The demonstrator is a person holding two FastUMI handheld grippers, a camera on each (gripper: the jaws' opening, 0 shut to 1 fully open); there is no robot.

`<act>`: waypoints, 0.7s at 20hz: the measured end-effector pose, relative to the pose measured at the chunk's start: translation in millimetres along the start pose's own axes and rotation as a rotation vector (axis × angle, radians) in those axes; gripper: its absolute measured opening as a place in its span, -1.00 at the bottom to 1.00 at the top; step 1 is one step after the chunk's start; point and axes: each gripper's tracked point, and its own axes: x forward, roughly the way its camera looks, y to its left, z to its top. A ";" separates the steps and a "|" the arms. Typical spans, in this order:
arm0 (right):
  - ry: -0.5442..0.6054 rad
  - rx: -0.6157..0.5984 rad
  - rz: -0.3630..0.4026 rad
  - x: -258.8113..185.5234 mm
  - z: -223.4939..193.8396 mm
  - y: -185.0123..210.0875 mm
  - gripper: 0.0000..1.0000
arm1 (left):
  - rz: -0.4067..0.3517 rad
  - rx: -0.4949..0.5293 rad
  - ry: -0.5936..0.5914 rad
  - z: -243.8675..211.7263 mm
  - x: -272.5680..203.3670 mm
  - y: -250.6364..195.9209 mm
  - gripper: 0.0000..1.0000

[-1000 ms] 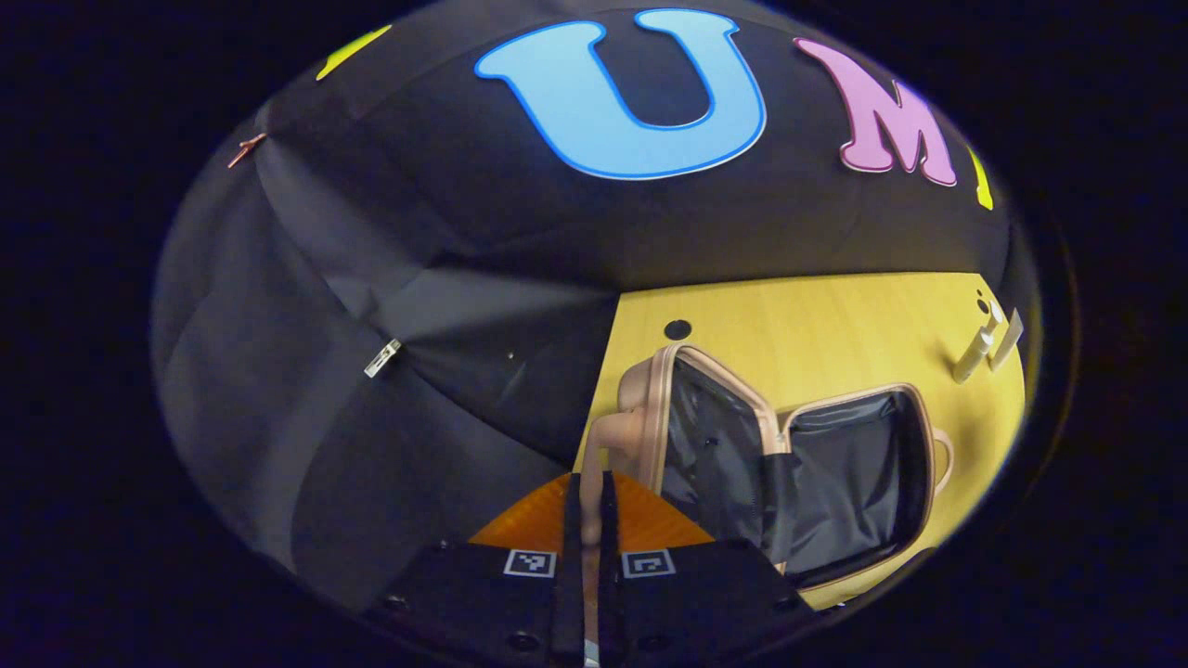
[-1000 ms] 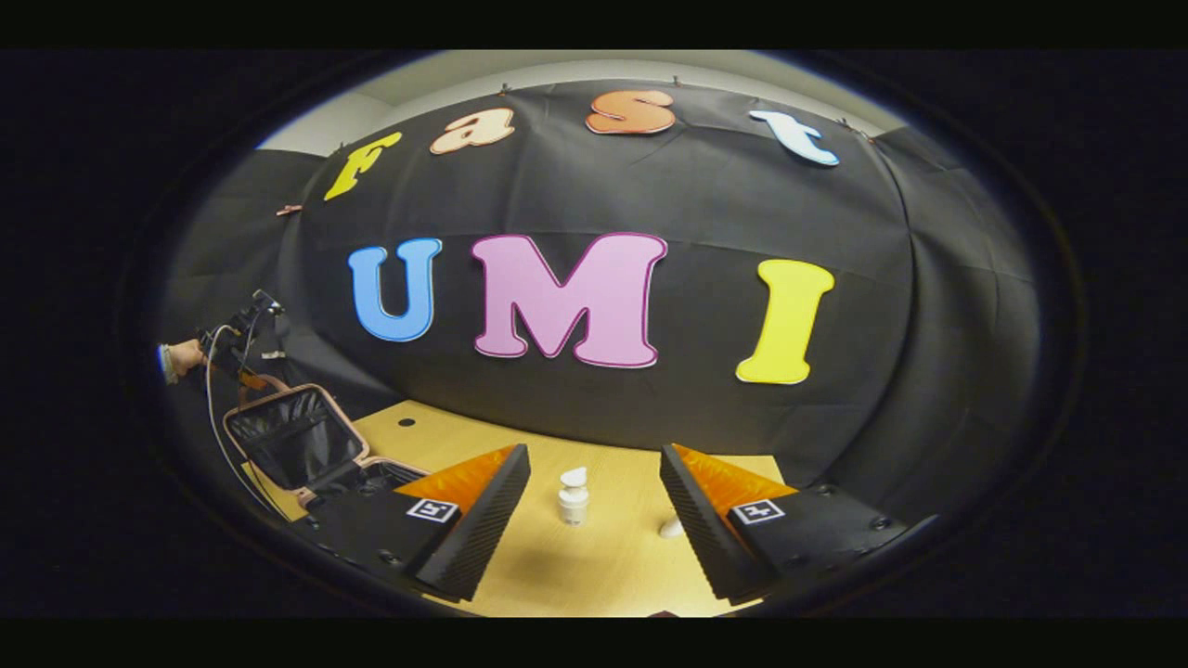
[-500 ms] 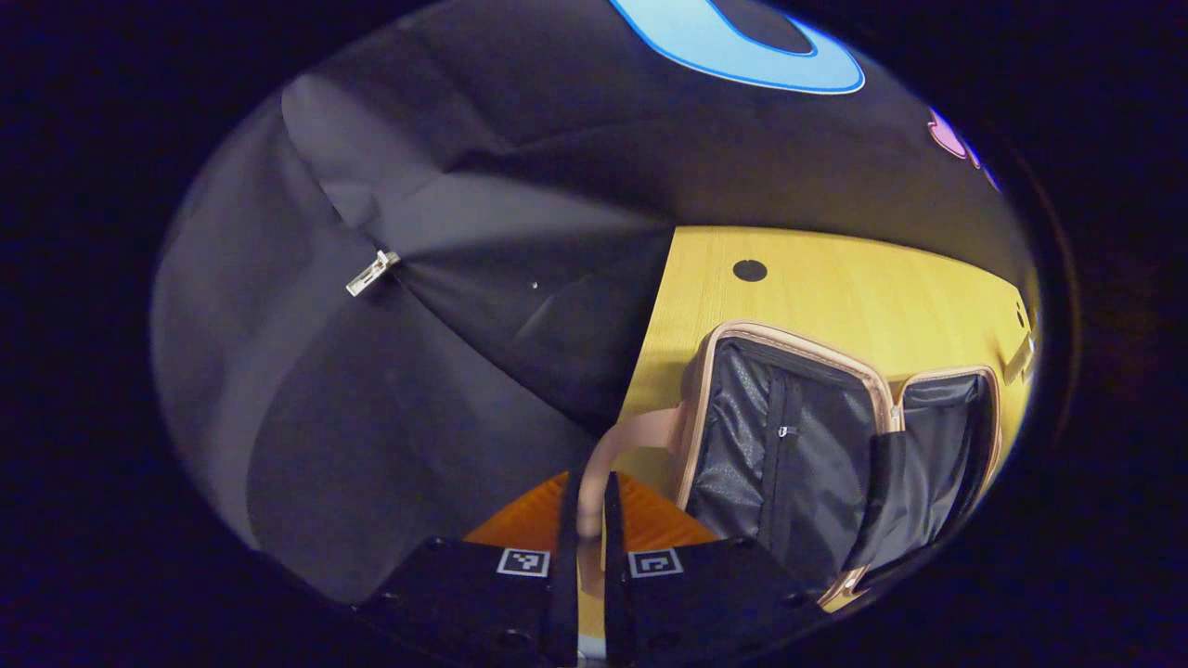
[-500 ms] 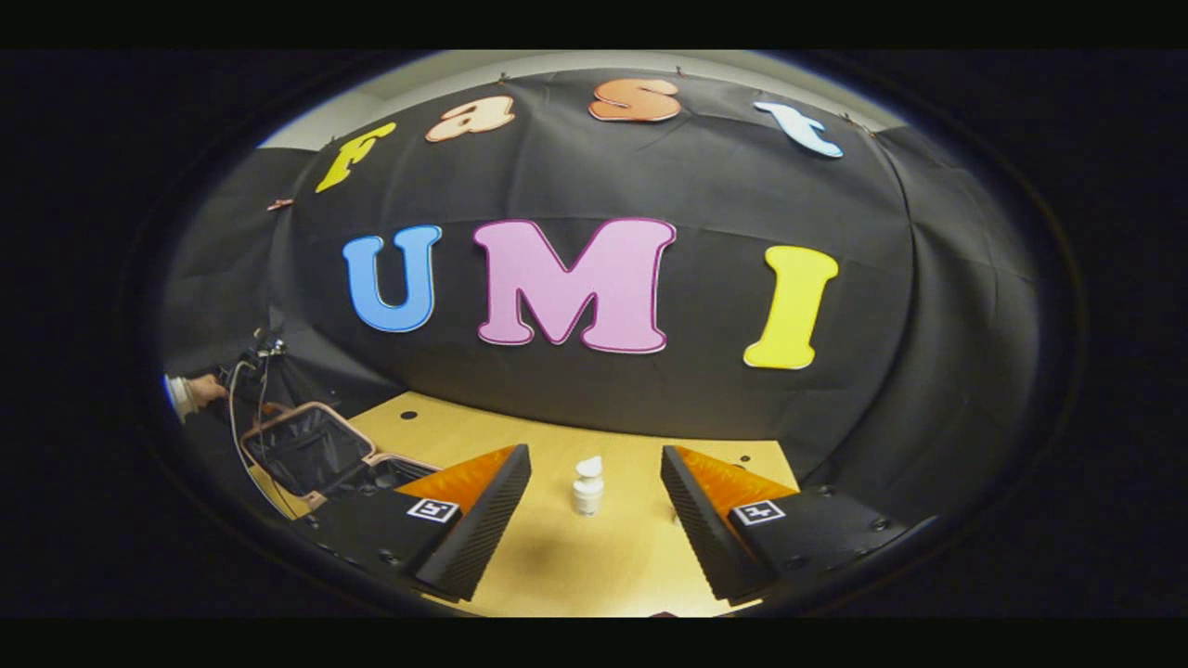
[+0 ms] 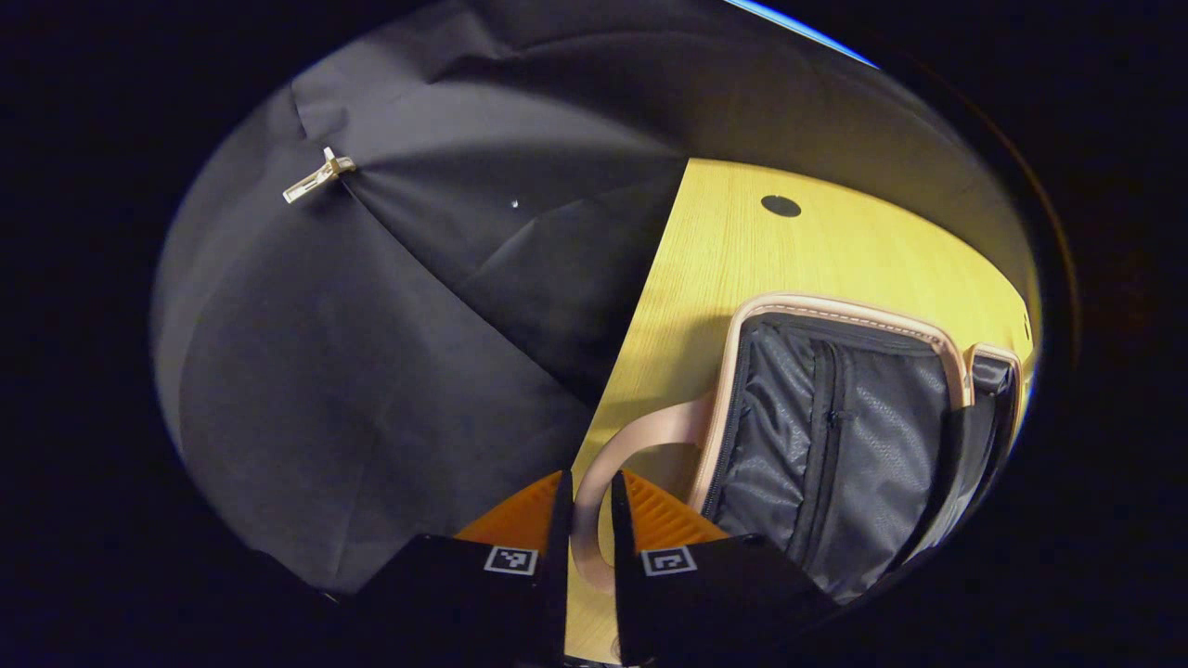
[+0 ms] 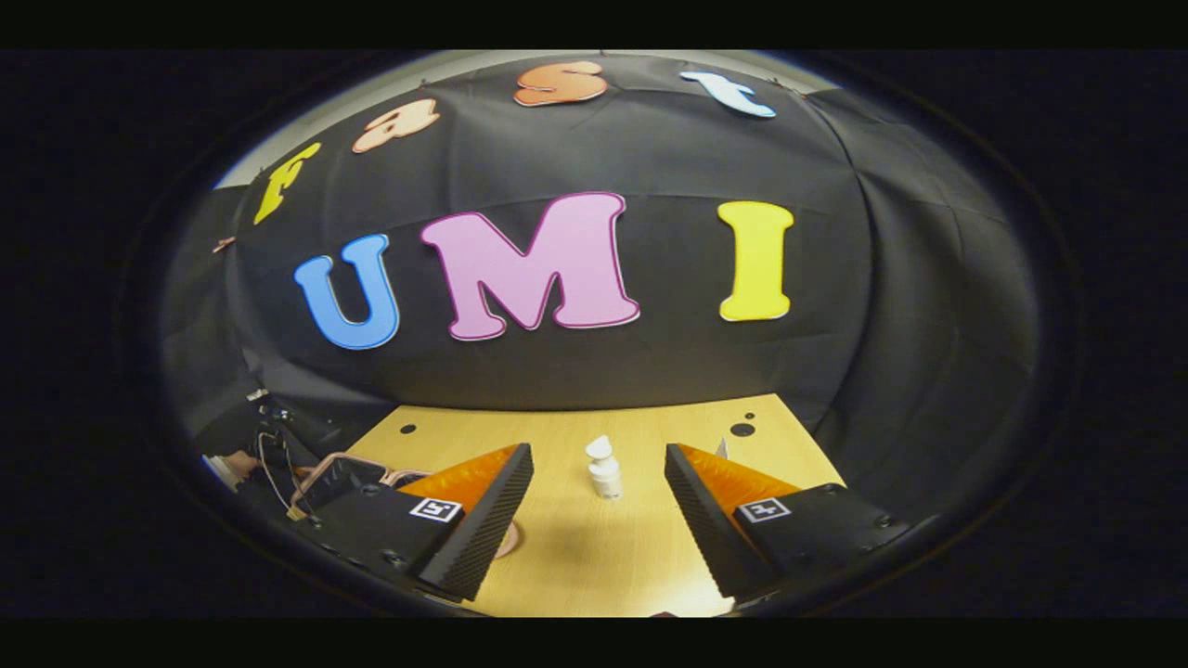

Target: First open the suitcase, pack the skin care products into it, and then close the suitcase.

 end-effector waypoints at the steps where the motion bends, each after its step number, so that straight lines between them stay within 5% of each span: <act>1: 0.008 0.009 -0.009 0.5 -3.6 -0.2 0.86 | 0.003 -0.004 -0.012 2.6 1.0 0.4 -0.36; 5: 0.031 0.010 -0.023 9.6 -15.0 -0.8 0.88 | 0.068 0.005 -0.139 34.5 -20.0 12.9 0.99; 10: 0.044 0.005 -0.032 20.3 -21.6 -8.2 0.88 | -0.069 -0.035 -0.361 73.6 -93.0 -66.2 0.96; 14: 0.049 -0.020 -0.102 29.0 -34.1 -37.7 0.88 | -0.363 -0.051 -0.543 94.9 -183.0 -211.0 0.96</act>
